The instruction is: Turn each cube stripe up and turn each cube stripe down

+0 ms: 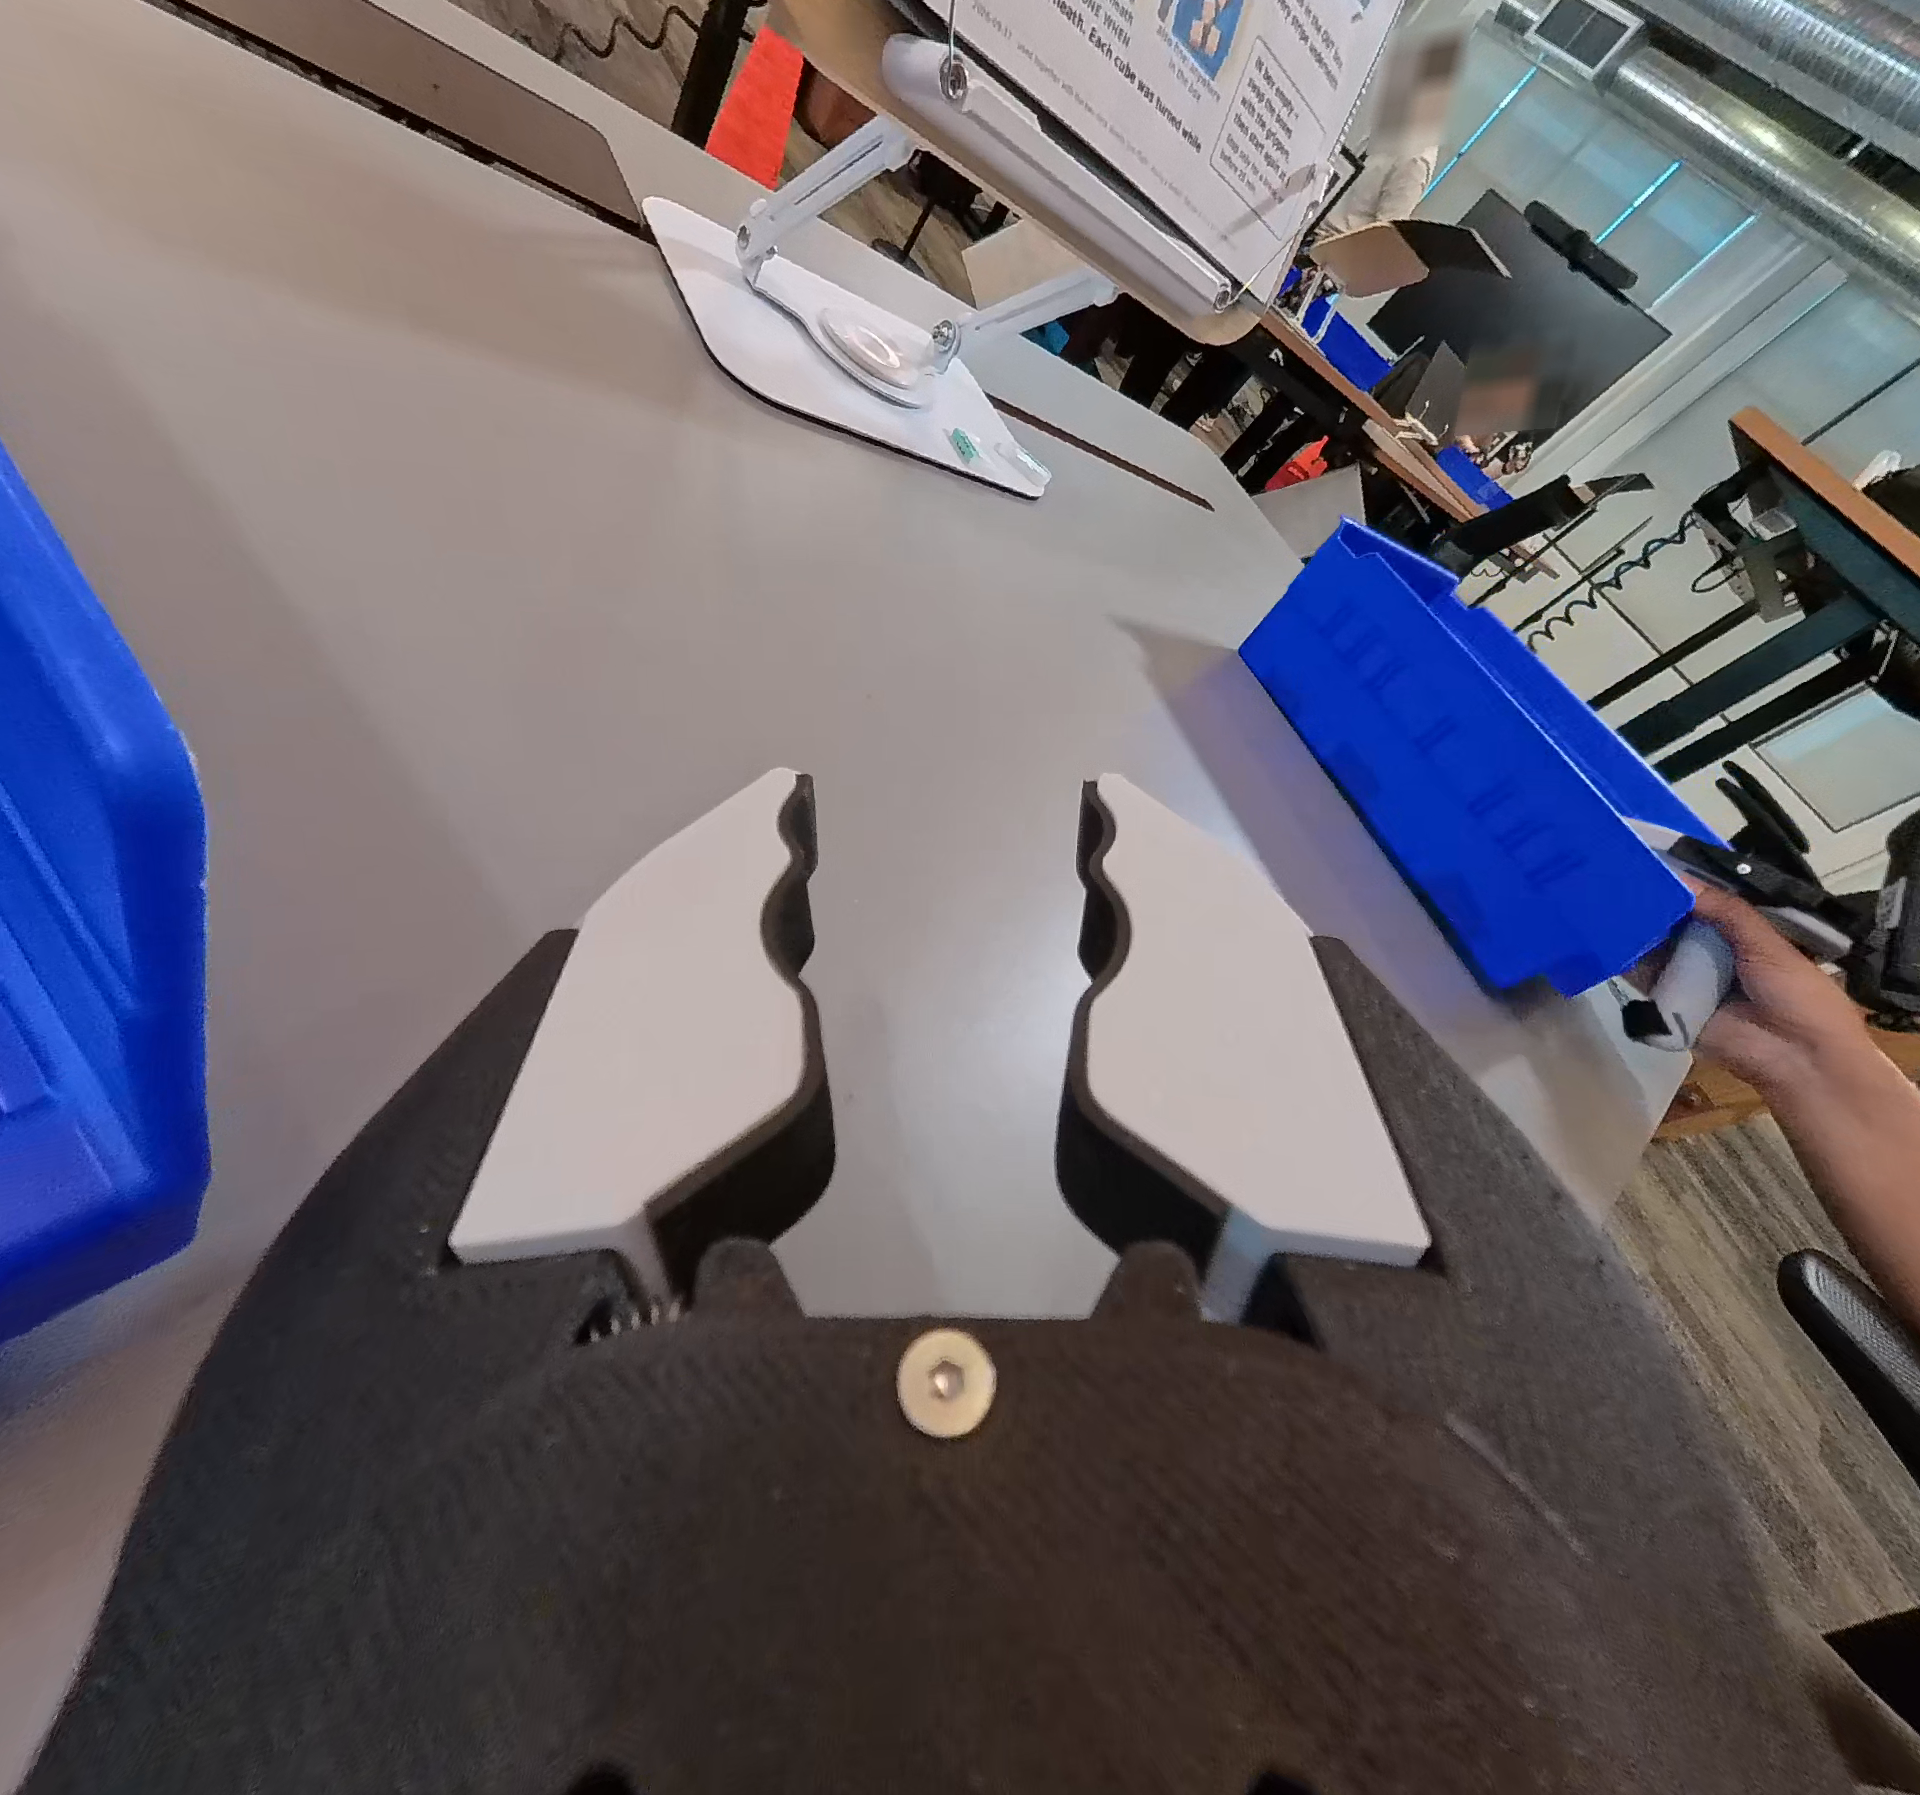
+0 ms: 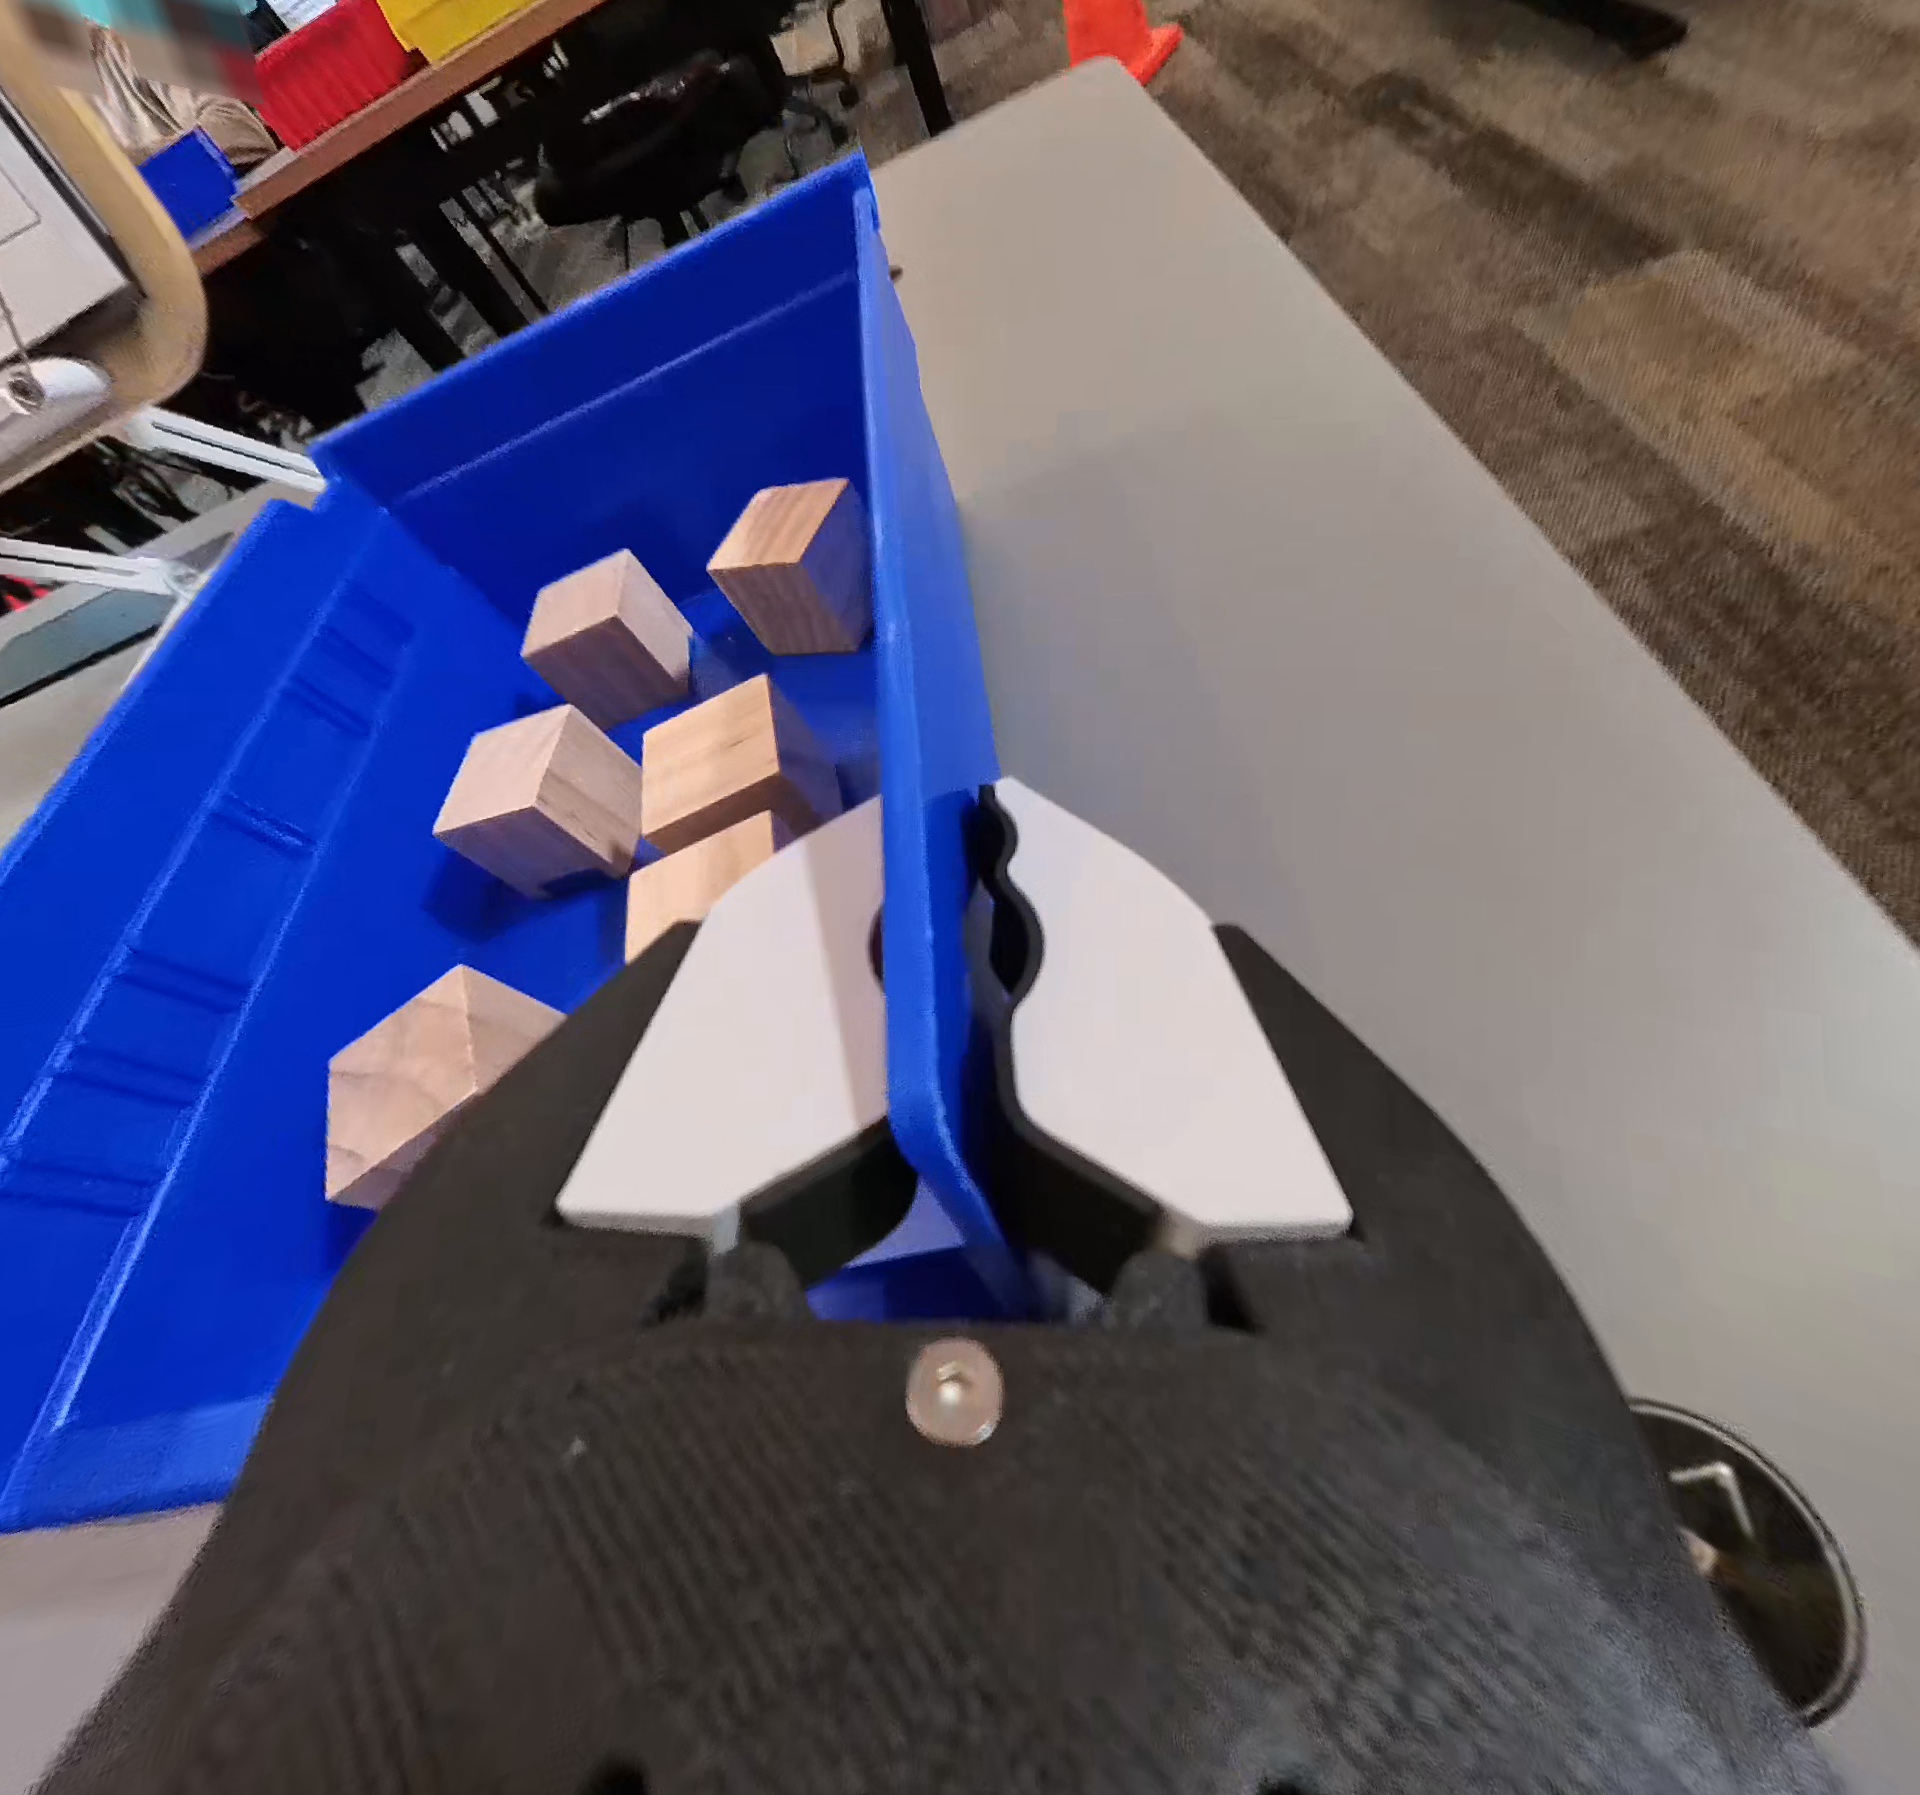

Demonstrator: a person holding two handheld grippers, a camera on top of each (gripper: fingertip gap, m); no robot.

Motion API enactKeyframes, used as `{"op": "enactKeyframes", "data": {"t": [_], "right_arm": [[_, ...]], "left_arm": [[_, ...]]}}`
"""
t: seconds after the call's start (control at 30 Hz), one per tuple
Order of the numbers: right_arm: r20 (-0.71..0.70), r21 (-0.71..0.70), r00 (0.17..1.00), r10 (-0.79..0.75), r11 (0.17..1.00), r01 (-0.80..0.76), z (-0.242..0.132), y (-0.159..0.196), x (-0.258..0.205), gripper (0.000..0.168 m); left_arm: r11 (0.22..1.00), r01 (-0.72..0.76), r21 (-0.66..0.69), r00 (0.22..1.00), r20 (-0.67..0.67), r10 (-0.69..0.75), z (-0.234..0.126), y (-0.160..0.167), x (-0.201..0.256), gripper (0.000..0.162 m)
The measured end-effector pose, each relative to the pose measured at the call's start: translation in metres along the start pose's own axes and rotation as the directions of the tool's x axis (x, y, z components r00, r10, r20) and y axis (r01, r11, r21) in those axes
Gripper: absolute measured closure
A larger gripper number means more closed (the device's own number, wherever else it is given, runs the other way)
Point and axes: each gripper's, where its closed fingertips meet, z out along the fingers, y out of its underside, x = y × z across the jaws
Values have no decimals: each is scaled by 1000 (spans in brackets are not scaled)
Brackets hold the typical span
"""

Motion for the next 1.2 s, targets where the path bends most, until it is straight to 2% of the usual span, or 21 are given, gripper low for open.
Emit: {"op": "enactKeyframes", "data": {"t": [0.2, 0.43, 0.5, 0.63, 0.8, 1.2], "right_arm": [[26, -28, 995, 93, 995, -93, 3, 9, 5, 156], [43, -58, 998, 37, 998, -34, 7, 14, 4, 148], [13, -67, 1000, -9, 998, 10, 8, 16, 8, 159], [4, -79, 998, -58, 995, 58, 8, 16, 8, 160], [36, -84, 997, 62, 995, -59, 7, 15, 9, 160], [79, -84, 986, 145, 987, -139, 3, 5, -13, 160]], "left_arm": [[1000, 4, -7, 1000, -2, -4, 1, 1, 0, 113], [1000, 9, -7, 1000, -4, -9, 0, 1, -1, 113], [1000, 14, -7, 1000, -5, -14, 0, 1, -1, 113], [1000, 20, -8, 1000, -7, -20, 0, 2, -1, 113], [1000, 17, -13, 1000, -8, -17, 1, 2, -1, 113], [999, -4, -39, 1000, -30, 2, 2, 6, 5, 113]]}}
